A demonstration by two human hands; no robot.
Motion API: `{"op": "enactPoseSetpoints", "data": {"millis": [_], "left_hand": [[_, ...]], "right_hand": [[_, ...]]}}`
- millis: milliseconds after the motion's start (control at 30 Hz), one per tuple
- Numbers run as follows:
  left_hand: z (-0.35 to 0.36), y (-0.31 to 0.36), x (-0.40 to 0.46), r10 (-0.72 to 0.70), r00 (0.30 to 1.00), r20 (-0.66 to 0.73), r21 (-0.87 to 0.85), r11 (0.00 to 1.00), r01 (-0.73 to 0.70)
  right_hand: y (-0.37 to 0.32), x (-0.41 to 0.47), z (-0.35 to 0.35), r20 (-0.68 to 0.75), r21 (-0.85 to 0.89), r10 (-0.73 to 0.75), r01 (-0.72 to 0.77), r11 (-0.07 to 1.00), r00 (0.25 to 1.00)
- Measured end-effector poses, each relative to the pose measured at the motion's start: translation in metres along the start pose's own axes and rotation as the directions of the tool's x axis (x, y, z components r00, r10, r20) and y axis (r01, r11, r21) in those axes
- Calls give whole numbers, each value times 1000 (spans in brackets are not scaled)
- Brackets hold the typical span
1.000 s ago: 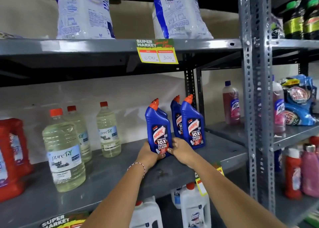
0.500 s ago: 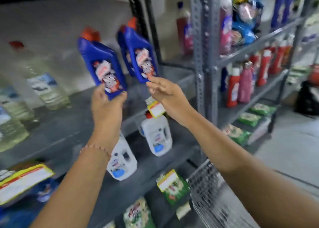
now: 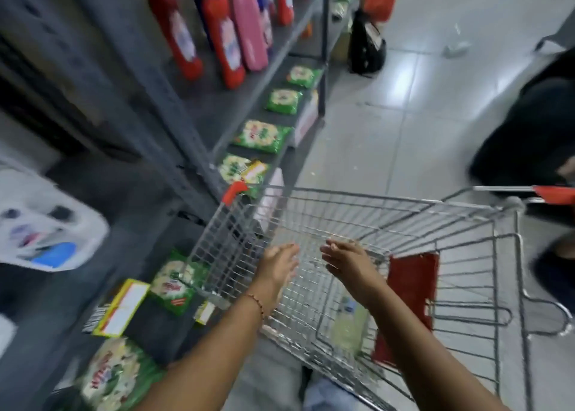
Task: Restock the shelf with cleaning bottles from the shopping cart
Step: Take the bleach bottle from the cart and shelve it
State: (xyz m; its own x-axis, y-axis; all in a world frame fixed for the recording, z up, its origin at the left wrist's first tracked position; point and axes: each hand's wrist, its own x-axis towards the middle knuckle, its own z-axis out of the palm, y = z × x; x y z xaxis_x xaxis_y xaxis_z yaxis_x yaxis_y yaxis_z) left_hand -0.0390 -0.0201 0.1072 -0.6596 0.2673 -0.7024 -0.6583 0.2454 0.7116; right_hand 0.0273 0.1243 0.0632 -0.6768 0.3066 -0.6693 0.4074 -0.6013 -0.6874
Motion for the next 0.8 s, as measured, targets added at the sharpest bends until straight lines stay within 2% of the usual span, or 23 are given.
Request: {"op": "enactPoseSetpoints", "data": {"millis": [67, 167, 233, 267, 333, 367, 433, 533, 667, 733, 800], "left_hand": [[27, -36, 31, -172, 983, 66, 175, 972, 158], [58, -96, 79, -312, 947, 71, 439, 863, 252], [74, -133, 103, -349, 936, 46, 535, 800, 272], [80, -147, 117, -343, 939, 35, 498, 820, 281], [89, -166, 134, -419, 905, 71, 570, 762, 308], [93, -175, 141, -476, 877, 63, 525, 763, 377], [100, -188, 149, -463, 879, 114, 697, 668, 261], [103, -206, 161, -504, 850, 157, 779, 591, 207], [96, -223, 172, -533, 831, 160, 704, 651, 283], [90, -223, 177, -570, 813, 118, 669, 651, 359], [86, -223, 182, -575, 813, 94, 680, 633, 370]], "right_hand": [[27, 21, -37, -129, -137, 61, -79, 987, 990], [72, 52, -83, -301, -409, 134, -254, 877, 944], [99, 69, -102, -360, -492, 180, -350, 797, 915], [113, 78, -109, -379, -522, 208, -394, 757, 902], [131, 94, -118, -430, -585, 212, -450, 675, 878], [137, 100, -120, -452, -579, 202, -458, 674, 869], [147, 110, -121, -478, -543, 184, -453, 707, 859], [156, 124, -120, -533, -484, 160, -455, 747, 831], [164, 137, -111, -668, -386, 133, -494, 779, 732], [167, 146, -108, -657, -417, 118, -489, 766, 744], [171, 157, -107, -606, -420, 146, -470, 776, 782]]}}
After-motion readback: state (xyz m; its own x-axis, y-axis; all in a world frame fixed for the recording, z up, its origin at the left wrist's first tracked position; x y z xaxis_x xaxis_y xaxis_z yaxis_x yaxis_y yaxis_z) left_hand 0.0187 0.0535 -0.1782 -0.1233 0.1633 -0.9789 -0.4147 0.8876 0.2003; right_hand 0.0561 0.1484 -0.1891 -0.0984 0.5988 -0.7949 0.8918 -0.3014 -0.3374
